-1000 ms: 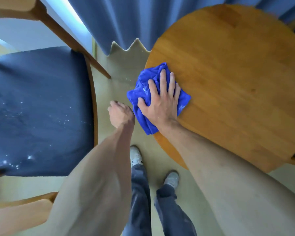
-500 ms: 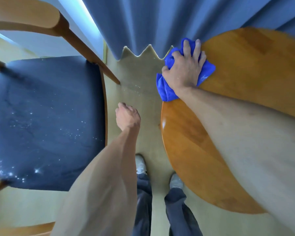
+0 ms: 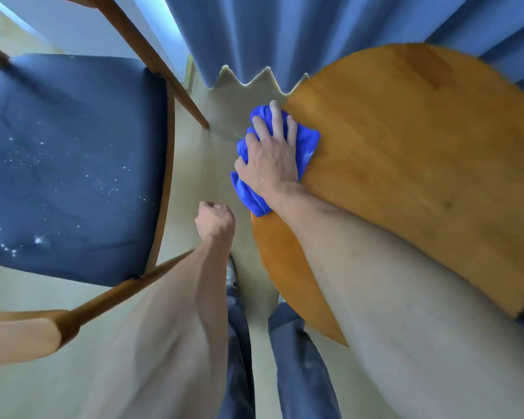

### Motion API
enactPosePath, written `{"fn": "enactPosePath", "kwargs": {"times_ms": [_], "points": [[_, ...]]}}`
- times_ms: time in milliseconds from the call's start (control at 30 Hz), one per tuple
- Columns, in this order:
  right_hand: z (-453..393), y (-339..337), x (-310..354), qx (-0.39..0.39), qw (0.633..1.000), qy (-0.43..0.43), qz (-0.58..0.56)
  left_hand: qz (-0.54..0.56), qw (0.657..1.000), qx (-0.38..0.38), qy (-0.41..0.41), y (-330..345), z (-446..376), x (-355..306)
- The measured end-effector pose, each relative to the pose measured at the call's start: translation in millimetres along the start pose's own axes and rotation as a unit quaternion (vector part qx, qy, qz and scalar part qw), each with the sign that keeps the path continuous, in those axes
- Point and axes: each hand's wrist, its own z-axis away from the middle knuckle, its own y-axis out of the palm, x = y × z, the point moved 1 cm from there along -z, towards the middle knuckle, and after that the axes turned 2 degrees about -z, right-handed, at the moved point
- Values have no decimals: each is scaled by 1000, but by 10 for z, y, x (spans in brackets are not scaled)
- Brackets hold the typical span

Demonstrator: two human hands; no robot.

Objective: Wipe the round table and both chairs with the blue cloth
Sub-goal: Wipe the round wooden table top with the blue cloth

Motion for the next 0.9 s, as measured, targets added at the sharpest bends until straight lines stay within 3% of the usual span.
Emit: {"fn": "enactPosePath", "kwargs": {"times_ms": [100,433,700,900], "points": [[395,83,90,6,999,-43,-11,-2,1000,-16,-1,-62,129,217],[1619,332,60,-19,997,-53,-47,-57,996,-57,45,-210,650,786],[2929,524,-280,-57,998,-22,-5,-101,977,-121,142,-244,1145,1067],[3532,573,-756,-57,998,-28,12,-157,933,-168,277,193,1630,973]]}}
